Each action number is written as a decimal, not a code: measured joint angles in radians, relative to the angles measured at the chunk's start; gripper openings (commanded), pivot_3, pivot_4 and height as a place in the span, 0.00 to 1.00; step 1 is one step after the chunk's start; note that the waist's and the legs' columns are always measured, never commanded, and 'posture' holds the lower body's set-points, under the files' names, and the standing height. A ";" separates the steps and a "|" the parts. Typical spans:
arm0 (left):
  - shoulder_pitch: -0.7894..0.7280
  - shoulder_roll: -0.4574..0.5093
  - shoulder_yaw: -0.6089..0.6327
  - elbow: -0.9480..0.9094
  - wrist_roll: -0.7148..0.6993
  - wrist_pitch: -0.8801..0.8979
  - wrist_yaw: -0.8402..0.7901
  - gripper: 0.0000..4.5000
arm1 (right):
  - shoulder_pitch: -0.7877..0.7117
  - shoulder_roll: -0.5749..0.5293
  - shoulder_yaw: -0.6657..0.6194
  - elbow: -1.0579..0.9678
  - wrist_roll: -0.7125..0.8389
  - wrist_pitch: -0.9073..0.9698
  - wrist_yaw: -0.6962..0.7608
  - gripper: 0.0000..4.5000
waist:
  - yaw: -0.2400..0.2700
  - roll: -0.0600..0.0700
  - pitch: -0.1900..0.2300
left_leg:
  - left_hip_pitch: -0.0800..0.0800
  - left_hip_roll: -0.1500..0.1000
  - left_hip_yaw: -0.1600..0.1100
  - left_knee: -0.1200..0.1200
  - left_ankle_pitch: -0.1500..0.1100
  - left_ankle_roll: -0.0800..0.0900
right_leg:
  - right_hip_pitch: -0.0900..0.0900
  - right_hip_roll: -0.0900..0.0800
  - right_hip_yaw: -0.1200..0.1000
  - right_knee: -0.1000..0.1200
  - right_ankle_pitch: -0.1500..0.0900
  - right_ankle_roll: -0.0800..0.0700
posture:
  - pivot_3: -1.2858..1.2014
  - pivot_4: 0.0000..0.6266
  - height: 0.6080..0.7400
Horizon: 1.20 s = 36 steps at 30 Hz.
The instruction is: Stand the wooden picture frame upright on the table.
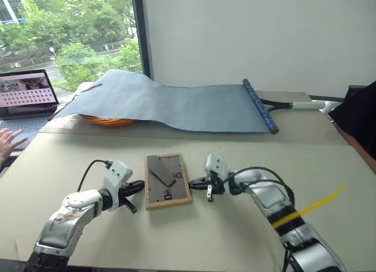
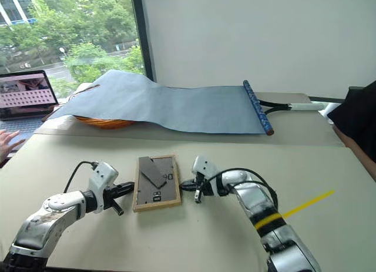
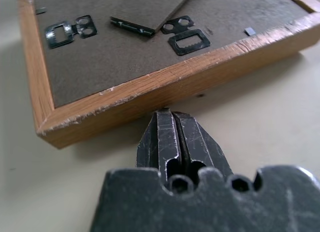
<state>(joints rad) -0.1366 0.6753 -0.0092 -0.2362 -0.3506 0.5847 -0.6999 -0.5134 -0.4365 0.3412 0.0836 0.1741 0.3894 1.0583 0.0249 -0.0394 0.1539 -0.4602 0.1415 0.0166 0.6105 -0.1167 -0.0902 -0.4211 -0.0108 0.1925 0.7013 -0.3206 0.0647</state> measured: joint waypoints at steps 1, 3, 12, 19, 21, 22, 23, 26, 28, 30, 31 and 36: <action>-0.006 -0.001 -0.018 -0.002 0.007 -0.003 -0.012 0.00 | 0.041 -0.029 -0.001 -0.076 0.015 0.045 0.006 0.01 | 0.003 0.001 -0.001 | 0.000 0.000 0.000 0.000 0.000 0.000 | 0.000 0.000 0.000 0.000 0.000 0.000 | 0.52 0.24 0.58; -0.011 -0.001 -0.039 -0.009 0.012 -0.003 -0.027 0.00 | 0.088 -0.065 -0.003 -0.168 0.036 0.110 0.005 0.01 | 0.003 0.002 -0.001 | 0.000 0.000 0.000 0.001 0.000 0.000 | 0.000 0.000 0.000 0.000 0.000 0.000 | 0.52 0.24 0.58; 0.038 0.048 -0.057 -0.065 0.004 0.006 -0.103 0.00 | 0.120 -0.108 -0.053 -0.265 0.045 0.216 -0.082 0.01 | -0.014 0.003 -0.003 | 0.001 0.000 -0.001 0.003 0.000 0.000 | 0.001 0.000 0.000 0.000 -0.001 0.003 | 0.52 0.24 0.58; 0.081 0.103 -0.030 -0.089 -0.042 0.028 -0.164 0.00 | 0.066 -0.120 -0.080 -0.160 0.023 0.170 -0.108 0.01 | -0.027 0.004 -0.004 | 0.001 0.000 -0.001 0.001 0.000 0.001 | 0.001 0.000 0.000 0.000 -0.002 0.000 | 0.52 0.24 0.58; 0.075 0.100 -0.030 -0.087 -0.046 0.035 -0.165 0.00 | 0.059 -0.112 -0.068 -0.143 0.011 0.154 -0.104 0.01 | -0.028 0.004 -0.004 | 0.001 0.000 -0.001 0.001 0.000 0.001 | 0.001 0.000 0.000 0.000 -0.002 0.000 | 0.52 0.24 0.58; 0.073 0.098 -0.030 -0.086 -0.049 0.040 -0.165 0.00 | 0.057 -0.110 -0.062 -0.138 0.006 0.149 -0.104 0.01 | -0.028 0.004 -0.004 | 0.001 0.000 -0.001 0.001 0.000 0.001 | 0.001 0.000 0.000 0.000 -0.002 0.000 | 0.52 0.24 0.58; 0.072 0.086 -0.019 -0.086 -0.065 0.066 -0.161 0.00 | 0.057 -0.107 -0.054 -0.136 0.004 0.142 -0.103 0.01 | -0.028 0.004 -0.004 | 0.001 0.000 -0.001 0.001 0.000 0.001 | 0.001 0.000 0.000 0.000 -0.002 0.001 | 0.52 0.24 0.58; 0.079 0.056 0.040 -0.082 -0.129 0.124 -0.139 0.12 | 0.057 -0.115 -0.057 -0.143 0.007 0.142 -0.101 0.00 | -0.028 0.004 -0.004 | 0.001 0.000 -0.001 0.001 0.000 0.001 | 0.000 0.000 0.000 0.000 -0.002 0.001 | 0.52 0.24 0.58; 0.077 0.008 0.126 -0.076 -0.214 0.230 -0.092 0.24 | 0.067 -0.145 -0.087 -0.164 0.026 0.152 -0.097 0.00 | -0.028 0.004 -0.003 | 0.000 0.000 -0.001 0.001 0.000 0.001 | -0.001 0.000 0.000 0.001 -0.002 0.001 | 0.52 0.24 0.58; 0.061 0.019 0.252 -0.065 -0.310 0.385 -0.039 0.40 | 0.080 -0.197 -0.140 -0.199 0.051 0.170 -0.082 0.00 | -0.029 0.001 -0.001 | -0.001 0.000 -0.004 0.001 0.000 0.001 | -0.001 0.000 -0.002 0.002 -0.002 0.001 | 0.52 0.24 0.58; 0.043 0.058 0.350 -0.049 -0.396 0.498 -0.030 0.49 | 0.090 -0.234 -0.185 -0.219 0.068 0.178 -0.074 0.00 | -0.032 0.001 -0.001 | -0.001 0.000 -0.005 0.001 0.000 0.001 | -0.001 0.000 -0.003 0.001 -0.004 0.004 | 0.52 0.24 0.58; -0.082 0.117 0.497 0.050 -0.676 0.873 -0.057 0.85 | 0.127 -0.257 -0.207 -0.276 0.106 0.184 -0.053 0.00 | -0.040 0.001 -0.001 | 0.000 0.000 -0.008 0.001 0.000 0.001 | 0.000 0.000 -0.006 0.001 -0.006 0.004 | 0.52 0.24 0.58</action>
<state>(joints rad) -0.2185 0.7919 0.4878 -0.1862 -1.0266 1.4573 -0.7569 -0.3869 -0.6931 0.1343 -0.1920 0.2798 0.5738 1.0053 -0.0150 -0.0385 0.1527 -0.4606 0.1412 0.0085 0.6114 -0.1171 -0.0895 -0.4215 -0.0106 0.1862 0.7019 -0.3265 0.0687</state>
